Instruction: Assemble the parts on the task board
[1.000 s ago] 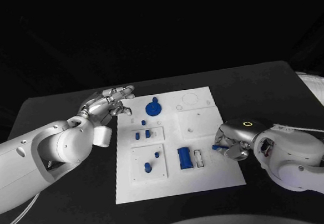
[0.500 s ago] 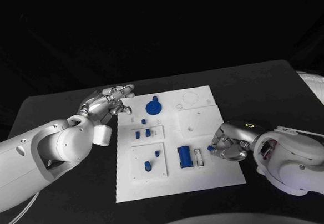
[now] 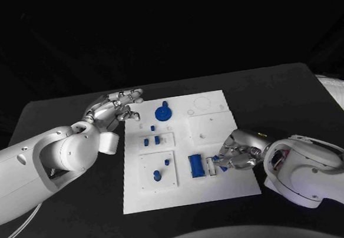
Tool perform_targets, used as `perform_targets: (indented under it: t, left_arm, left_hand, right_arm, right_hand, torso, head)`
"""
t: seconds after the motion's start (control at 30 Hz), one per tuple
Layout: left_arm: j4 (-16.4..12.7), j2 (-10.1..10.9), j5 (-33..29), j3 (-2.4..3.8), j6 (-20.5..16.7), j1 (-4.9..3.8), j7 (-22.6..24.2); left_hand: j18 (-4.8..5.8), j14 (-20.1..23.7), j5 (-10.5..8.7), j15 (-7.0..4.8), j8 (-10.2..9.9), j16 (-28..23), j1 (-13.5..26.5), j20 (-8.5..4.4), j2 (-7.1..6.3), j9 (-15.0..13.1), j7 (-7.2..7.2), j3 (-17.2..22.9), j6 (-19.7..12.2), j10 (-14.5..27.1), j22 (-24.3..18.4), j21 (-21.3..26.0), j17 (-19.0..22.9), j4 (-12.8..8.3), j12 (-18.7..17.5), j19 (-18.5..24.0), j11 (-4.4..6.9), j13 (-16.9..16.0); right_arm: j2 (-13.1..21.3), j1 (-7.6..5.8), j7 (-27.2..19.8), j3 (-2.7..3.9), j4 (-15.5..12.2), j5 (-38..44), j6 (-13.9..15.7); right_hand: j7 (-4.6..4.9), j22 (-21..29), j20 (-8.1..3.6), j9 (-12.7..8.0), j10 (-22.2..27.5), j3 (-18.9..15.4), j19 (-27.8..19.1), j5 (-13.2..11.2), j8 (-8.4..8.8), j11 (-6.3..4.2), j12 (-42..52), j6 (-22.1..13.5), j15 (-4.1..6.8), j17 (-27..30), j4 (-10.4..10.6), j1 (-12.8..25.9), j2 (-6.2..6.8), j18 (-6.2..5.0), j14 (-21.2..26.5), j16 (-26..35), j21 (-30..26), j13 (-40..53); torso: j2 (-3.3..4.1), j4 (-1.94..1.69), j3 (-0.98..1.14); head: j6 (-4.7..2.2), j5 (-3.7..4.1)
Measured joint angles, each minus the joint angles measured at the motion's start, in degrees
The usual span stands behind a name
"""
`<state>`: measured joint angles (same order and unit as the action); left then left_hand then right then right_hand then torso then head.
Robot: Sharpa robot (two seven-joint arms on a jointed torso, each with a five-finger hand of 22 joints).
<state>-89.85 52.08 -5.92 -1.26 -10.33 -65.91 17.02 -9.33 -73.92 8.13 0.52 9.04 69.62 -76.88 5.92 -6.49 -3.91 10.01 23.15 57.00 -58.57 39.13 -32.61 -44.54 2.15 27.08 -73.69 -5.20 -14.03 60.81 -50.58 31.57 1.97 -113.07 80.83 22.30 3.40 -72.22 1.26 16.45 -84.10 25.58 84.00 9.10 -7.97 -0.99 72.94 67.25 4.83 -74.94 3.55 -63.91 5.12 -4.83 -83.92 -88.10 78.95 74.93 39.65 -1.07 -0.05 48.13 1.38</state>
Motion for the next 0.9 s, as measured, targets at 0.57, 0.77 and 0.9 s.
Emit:
perform_targets:
  t: [0.57, 0.77, 0.9]
  left_arm:
    - [-0.1, 0.0, 0.0, 0.00, 0.0, 0.00, 0.0]
    - [-0.2, 0.0, 0.0, 0.00, 0.0, 0.00, -0.1]
    - [-0.2, 0.0, 0.0, 0.00, 0.0, 0.00, -0.1]
  left_hand:
    - [0.00, 0.0, 0.00, 0.00, 0.0, 0.0, 0.0, 0.00, 0.00, 0.0, 0.00, 0.0, 0.0, 0.0, 0.0, 0.0, 0.0, 0.0, 0.0, 0.0, 0.00, 0.0]
    - [0.00, 0.0, 0.00, 0.00, 0.0, 0.0, 0.0, 0.00, 0.00, 0.0, 0.21, 0.0, -0.2, 0.2, 0.0, 0.0, 0.1, 0.0, 0.2, 0.0, -0.21, 0.0]
    - [0.00, 0.0, 0.00, 0.00, 0.2, 0.0, 0.0, 0.00, 0.00, 0.0, 0.21, 0.0, -0.2, 0.2, 0.0, 0.0, 0.1, 0.0, 0.2, 0.0, -0.21, 0.0]
  right_arm:
    - [-2.7, 0.00, 1.5, 0.01, 1.8, -4.2, -0.1]
    - [-3.2, -0.07, 1.9, 0.08, 2.3, -4.2, -0.3]
    - [-3.5, -0.08, 2.1, 0.10, 2.4, -3.9, -0.5]
  right_hand:
    - [-0.63, -0.2, -0.44, 1.0, 0.2, -4.3, 0.0, 3.5, -0.64, -0.16, -1.0, 0.8, 0.21, 0.0, 1.3, 0.8, -0.82, 0.63, -0.2, 0.0, 0.0, 0.0]
    - [-0.85, -0.2, -0.44, 1.4, 0.0, -5.0, 0.0, 3.5, -0.90, -0.35, -2.0, 1.2, 0.21, 0.0, 1.7, 1.1, -1.06, 0.63, -0.2, 0.0, 0.0, 0.0]
    - [-0.95, -0.2, -0.44, 1.6, 0.1, -5.6, 0.0, 3.5, -1.12, -0.45, -2.2, 1.3, 0.40, 0.0, 2.0, 1.1, -1.06, 0.62, 0.0, 0.0, 0.0, 0.0]
  torso:
    - [-0.01, 0.03, 0.05]
    - [-0.01, 0.04, 0.05]
    - [-0.01, 0.04, 0.05]
  head:
    - [0.01, -0.05]
    - [0.00, -0.01]
    - [0.04, 0.01]
